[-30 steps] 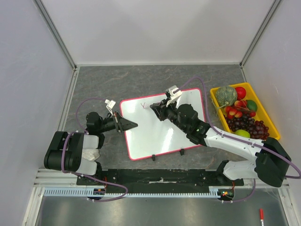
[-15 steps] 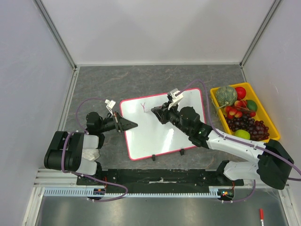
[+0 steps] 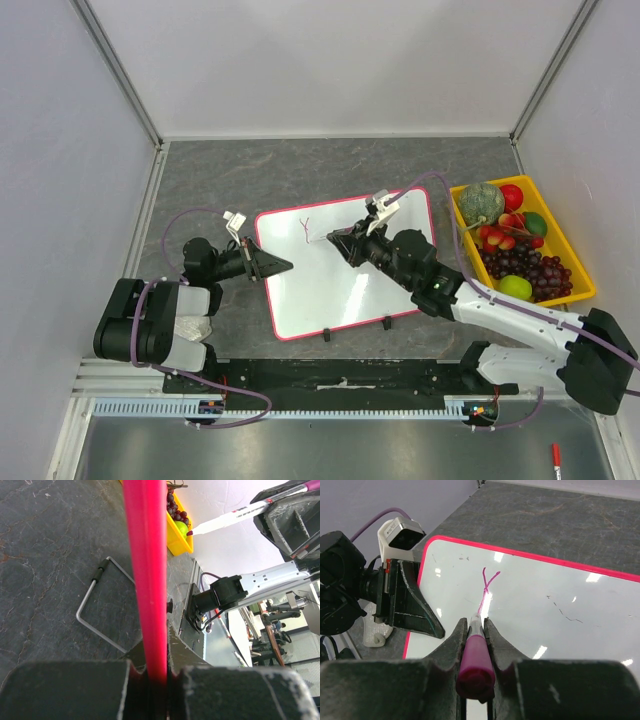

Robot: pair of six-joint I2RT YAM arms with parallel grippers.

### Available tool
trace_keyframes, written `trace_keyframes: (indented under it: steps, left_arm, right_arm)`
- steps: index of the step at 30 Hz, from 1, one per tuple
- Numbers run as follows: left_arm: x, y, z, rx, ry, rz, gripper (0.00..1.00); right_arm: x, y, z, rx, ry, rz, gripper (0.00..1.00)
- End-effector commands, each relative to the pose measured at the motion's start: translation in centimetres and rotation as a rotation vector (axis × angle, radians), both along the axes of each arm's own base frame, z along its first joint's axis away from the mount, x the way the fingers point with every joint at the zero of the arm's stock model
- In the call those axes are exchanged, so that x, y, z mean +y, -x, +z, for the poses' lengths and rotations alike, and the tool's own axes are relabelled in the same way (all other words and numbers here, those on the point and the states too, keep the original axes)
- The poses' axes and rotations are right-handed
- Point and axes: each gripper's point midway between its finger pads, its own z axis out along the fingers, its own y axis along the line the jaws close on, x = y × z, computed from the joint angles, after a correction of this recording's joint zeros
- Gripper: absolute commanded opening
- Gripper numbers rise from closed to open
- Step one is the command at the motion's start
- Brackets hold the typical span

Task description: Write a sentence on the whiteboard

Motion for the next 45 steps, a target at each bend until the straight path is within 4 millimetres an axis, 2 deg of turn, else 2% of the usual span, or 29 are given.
trace_keyframes:
  steps: [1, 12, 18, 26, 28, 36, 45]
  left_arm:
    - [0.3, -0.4, -1.3, -0.052, -0.043, 0.026, 0.02]
    - [0.2, -0.4, -1.3, -0.055, -0.042, 0.024, 0.02]
    - [0.2, -0.4, -1.3, -0.054, -0.042, 0.024, 0.02]
    - [0.2, -0.3, -1.2, -0.059, -0.04, 0.023, 0.02]
    - [0.2, -0.3, -1.2, -0.059, -0.039, 0.022, 0.02]
    - [0.2, -0.3, -1.2, -0.056, -0.038, 0.02, 0.02]
    - [0.2, -0.3, -1.3, -0.054, -0.038, 0.02, 0.02]
  right_arm:
    - [0.1, -0.1, 3.4, -0.034, -0.075, -0.007, 0.0]
    - [0.4, -2.1, 2.9, -0.033, -0.041, -0.077, 0.0]
    - [0.1, -2.8, 1.5, -0.007, -0.011, -0.119, 0.0]
    - [0.6, -2.7, -0.1, 0.018, 0.024, -0.097, 0.0]
    - [0.4, -2.6, -0.2, 0.018, 0.021, -0.098, 0.0]
    - [-0.8, -2.9, 1.5, -0.012, -0.014, -0.15, 0.0]
    - [-0.4, -3.1, 0.4, 0.012, 0.01, -0.138, 0.0]
